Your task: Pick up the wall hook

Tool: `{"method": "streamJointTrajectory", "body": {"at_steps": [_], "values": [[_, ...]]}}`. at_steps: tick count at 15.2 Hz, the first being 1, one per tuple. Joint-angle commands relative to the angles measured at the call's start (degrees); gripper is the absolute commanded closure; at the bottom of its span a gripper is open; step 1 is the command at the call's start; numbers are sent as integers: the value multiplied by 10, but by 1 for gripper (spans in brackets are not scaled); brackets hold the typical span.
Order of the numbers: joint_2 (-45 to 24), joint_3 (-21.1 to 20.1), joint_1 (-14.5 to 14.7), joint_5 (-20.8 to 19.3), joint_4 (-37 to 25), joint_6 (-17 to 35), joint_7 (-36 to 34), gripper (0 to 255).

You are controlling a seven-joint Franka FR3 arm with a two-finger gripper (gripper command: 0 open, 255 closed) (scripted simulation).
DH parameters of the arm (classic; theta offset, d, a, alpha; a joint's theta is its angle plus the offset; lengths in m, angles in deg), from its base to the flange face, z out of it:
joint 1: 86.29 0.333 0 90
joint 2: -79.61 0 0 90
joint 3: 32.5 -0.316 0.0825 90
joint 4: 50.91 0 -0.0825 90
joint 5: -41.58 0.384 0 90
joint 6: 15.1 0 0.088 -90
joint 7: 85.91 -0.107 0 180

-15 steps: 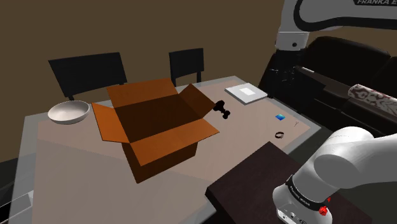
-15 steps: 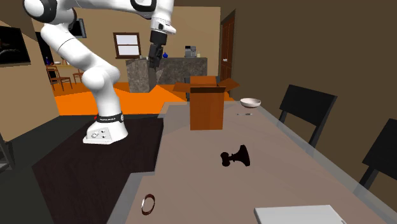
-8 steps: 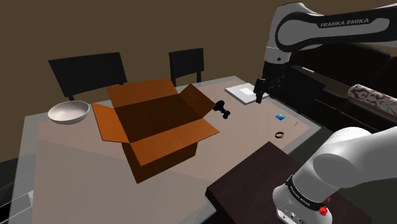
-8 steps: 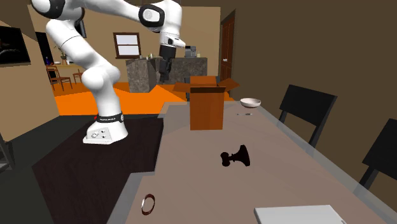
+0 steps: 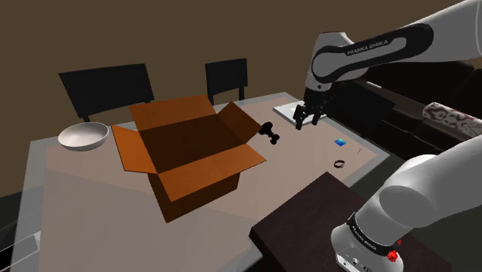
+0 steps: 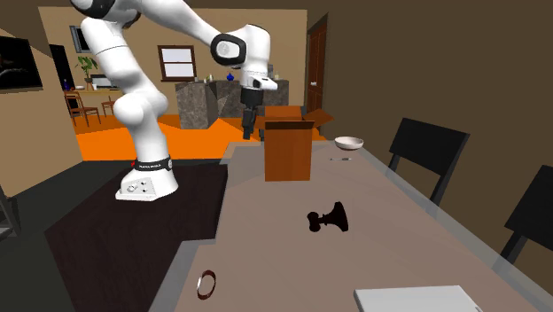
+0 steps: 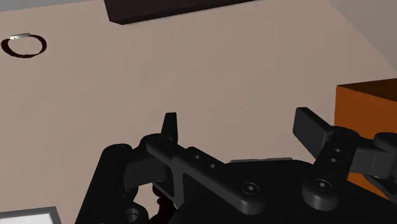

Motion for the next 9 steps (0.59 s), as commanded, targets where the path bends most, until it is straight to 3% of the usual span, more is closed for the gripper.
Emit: {"method": "streamJointTrajectory", "body": {"at_steps": [1, 9], "values": [[-42, 10, -1, 3, -12, 40, 11, 0], [-218, 39, -4, 50, -81, 178, 70, 0]]}}
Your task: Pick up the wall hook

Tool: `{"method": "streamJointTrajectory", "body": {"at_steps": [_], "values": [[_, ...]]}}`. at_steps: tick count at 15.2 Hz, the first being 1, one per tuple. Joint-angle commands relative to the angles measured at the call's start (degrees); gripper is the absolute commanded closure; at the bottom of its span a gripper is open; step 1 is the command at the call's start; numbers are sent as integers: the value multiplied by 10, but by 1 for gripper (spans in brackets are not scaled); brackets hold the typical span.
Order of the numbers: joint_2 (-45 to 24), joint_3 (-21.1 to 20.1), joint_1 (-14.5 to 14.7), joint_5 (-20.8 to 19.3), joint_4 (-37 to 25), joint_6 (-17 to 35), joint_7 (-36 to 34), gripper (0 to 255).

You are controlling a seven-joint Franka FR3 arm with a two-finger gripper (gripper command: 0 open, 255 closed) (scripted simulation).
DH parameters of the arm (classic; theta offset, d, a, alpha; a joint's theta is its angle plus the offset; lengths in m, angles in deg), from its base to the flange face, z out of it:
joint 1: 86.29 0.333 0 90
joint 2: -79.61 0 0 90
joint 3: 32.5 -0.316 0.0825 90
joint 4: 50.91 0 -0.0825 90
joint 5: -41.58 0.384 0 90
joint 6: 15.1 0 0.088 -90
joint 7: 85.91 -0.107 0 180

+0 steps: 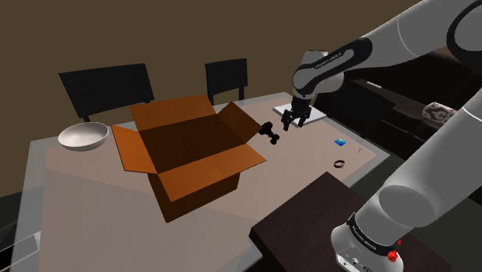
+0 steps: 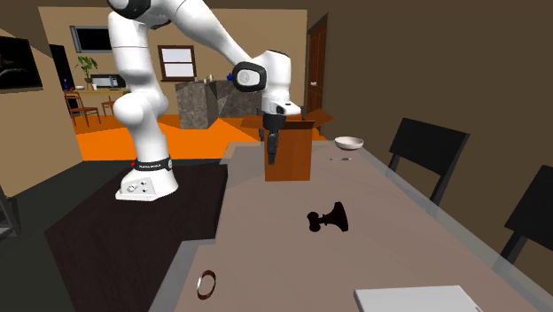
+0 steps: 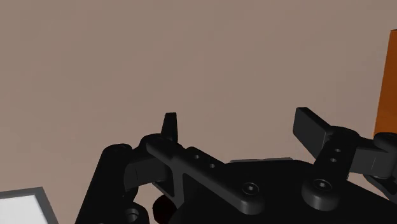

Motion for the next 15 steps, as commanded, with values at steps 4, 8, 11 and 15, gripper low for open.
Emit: {"method": "streamJointTrajectory", "body": {"at_steps": [4, 8, 11, 15], "values": [[-115, 4, -10, 51, -63, 68, 47, 0], [-203, -6, -29, 93, -130, 102, 83, 0], [-268, -18, -48, 119, -187, 119, 105, 0], [-354, -35, -73, 145, -275, 131, 126, 0]]}}
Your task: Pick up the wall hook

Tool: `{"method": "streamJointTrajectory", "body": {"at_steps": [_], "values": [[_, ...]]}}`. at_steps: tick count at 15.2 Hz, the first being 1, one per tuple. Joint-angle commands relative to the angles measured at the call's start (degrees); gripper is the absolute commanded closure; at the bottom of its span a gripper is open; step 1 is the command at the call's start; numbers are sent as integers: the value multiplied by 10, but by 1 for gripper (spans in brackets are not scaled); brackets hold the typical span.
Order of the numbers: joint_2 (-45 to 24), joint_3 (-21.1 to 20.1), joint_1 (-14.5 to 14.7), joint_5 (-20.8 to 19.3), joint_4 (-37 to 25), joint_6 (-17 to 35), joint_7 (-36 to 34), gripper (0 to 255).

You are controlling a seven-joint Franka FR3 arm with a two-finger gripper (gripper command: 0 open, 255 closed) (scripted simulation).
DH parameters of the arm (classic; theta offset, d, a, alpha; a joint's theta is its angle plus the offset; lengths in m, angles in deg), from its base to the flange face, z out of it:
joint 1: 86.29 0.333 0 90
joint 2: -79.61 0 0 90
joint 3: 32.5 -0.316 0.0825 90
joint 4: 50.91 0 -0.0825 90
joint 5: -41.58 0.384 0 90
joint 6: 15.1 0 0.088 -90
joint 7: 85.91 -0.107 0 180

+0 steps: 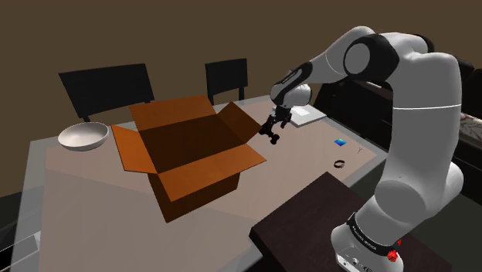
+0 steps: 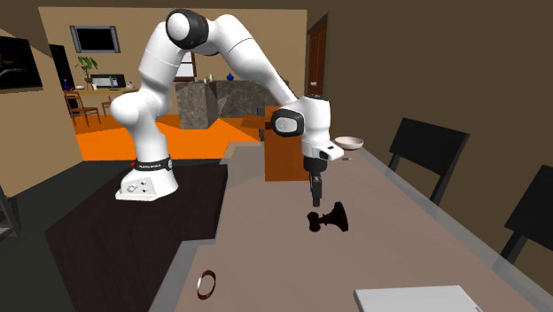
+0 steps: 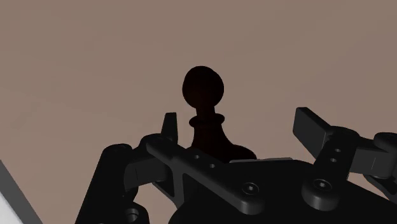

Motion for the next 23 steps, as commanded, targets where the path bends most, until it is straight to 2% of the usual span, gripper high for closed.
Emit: {"method": "streamJointTrajectory", "body": {"at_steps": [1, 3, 13, 14, 23], "values": [[-44, -8, -13, 12, -47, 4, 10, 0], [-88, -16, -25, 20, -99, 4, 16, 0], [-140, -27, -34, 29, -120, 36, 24, 0], [-139, -27, -34, 29, -119, 36, 24, 255], [-140, -27, -34, 29, -120, 36, 24, 255]]}}
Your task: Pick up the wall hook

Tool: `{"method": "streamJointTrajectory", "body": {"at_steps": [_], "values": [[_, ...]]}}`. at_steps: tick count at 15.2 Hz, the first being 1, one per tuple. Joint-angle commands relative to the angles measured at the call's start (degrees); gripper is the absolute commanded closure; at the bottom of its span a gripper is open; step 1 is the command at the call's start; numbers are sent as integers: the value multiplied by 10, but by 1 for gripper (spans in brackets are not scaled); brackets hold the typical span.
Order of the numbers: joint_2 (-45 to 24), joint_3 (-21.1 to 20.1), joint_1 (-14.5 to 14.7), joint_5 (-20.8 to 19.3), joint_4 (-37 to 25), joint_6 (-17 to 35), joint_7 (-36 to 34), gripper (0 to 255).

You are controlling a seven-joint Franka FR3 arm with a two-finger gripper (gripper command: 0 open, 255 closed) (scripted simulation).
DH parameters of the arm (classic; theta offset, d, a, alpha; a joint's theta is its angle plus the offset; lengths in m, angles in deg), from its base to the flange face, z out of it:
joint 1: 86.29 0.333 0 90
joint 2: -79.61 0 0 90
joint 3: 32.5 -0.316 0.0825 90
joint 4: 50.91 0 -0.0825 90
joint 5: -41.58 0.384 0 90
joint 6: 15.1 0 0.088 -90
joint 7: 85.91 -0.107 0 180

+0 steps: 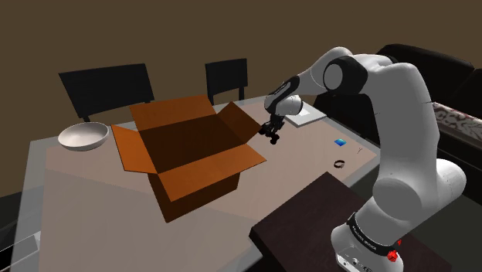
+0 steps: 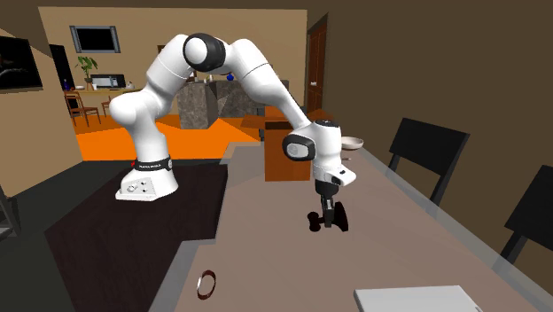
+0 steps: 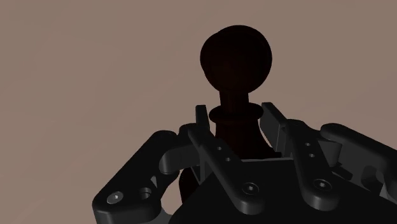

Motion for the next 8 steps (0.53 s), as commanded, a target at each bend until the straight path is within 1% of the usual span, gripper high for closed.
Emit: {"method": "streamJointTrajectory", "body": {"at_steps": [1, 8], "values": [[5, 1, 1, -1, 2, -4, -1, 255], [49, 11, 8, -9, 15, -34, -8, 255]]}}
